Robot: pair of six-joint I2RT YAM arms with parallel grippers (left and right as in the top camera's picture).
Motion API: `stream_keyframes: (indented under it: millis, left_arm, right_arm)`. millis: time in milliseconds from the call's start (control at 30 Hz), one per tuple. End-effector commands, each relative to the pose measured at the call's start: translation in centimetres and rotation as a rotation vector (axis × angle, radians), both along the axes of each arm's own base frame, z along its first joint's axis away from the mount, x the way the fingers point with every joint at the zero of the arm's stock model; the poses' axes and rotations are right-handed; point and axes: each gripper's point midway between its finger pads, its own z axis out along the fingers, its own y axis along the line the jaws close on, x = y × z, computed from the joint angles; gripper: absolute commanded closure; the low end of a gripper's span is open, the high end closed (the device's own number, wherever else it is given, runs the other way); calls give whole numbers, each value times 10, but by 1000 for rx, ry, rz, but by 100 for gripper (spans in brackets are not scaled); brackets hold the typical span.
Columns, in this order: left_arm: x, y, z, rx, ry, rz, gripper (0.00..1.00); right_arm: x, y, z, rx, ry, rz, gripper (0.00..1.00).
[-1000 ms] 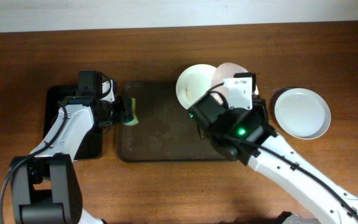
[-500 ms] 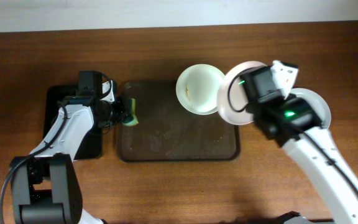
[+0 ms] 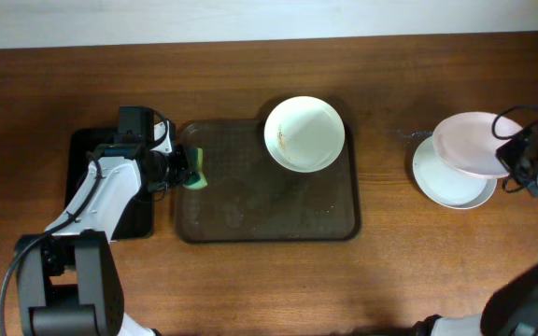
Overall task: Clean dirty plates on tray and stack at the side
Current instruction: 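Lift the plate with the right gripper and stack it on the right plate, then move the right gripper back and grasp the last plate's rim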
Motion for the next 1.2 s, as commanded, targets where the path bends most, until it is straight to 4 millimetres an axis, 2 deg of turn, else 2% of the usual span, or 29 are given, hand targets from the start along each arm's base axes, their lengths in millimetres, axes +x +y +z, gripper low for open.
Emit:
stream_keyframes:
  millis: [0, 67, 100, 133, 167, 200, 233, 333, 367, 433, 467, 533, 633, 667, 800, 867, 1000, 1067, 1100, 1167]
  left_arm:
    - [4, 2, 2, 9, -7, 9, 99]
    - [4, 2, 2, 9, -7, 9, 99]
    - [4, 2, 2, 9, -7, 9, 99]
    - [4, 2, 2, 9, -7, 9, 99]
    - [4, 2, 2, 9, -7, 9, 99]
    - [4, 2, 2, 9, -7, 9, 99]
    - [4, 2, 2, 9, -7, 9, 99]
    - [4, 2, 2, 9, -7, 9, 99]
    - [4, 2, 2, 9, -7, 9, 99]
    - [4, 2, 2, 9, -7, 9, 99]
    - [4, 2, 2, 9, -7, 9, 99]
    - [4, 2, 2, 9, -6, 9, 99]
    - [3, 2, 2, 12, -2, 10, 99]
    - [3, 2, 2, 12, -2, 10, 99]
    - [3, 2, 2, 12, -2, 10, 99]
    - [3, 2, 2, 12, -2, 10, 99]
    - [3, 2, 2, 12, -2, 10, 99]
    - [3, 2, 2, 12, -2, 10, 99]
    - [3, 2, 2, 12, -2, 10, 99]
    - [3, 2, 2, 12, -2, 10, 99]
  right_arm:
    - [-4, -12, -30, -16, 105, -27, 96]
    - [-7, -10, -48, 13, 155, -23, 96]
    - [-8, -8, -52, 26, 167, -20, 84]
    - [-7, -4, -53, 47, 161, -13, 46]
    - [-4, 2, -52, 83, 142, 1, 32]
    - [6, 16, -47, 149, 107, 78, 26]
    - [15, 27, -37, 198, 69, 141, 25]
    - [58, 79, 14, 286, -56, 380, 30]
    - [76, 110, 25, 296, -93, 470, 36]
    - [99, 159, 26, 290, -124, 574, 43]
    - [116, 196, 21, 268, -138, 627, 44]
    - [139, 242, 2, 189, -130, 677, 44]
    - [164, 285, -36, 96, -120, 757, 45]
    - [172, 296, -56, 77, -109, 772, 45]
    - [177, 298, -95, 85, -68, 773, 46]
    - [174, 299, -110, 98, -37, 776, 57]
    - [172, 302, -114, 100, -27, 782, 68]
    - [171, 303, -115, 101, -21, 783, 78]
    - [168, 305, -117, 103, -7, 788, 87]
    - [158, 311, -121, 111, 31, 802, 95]
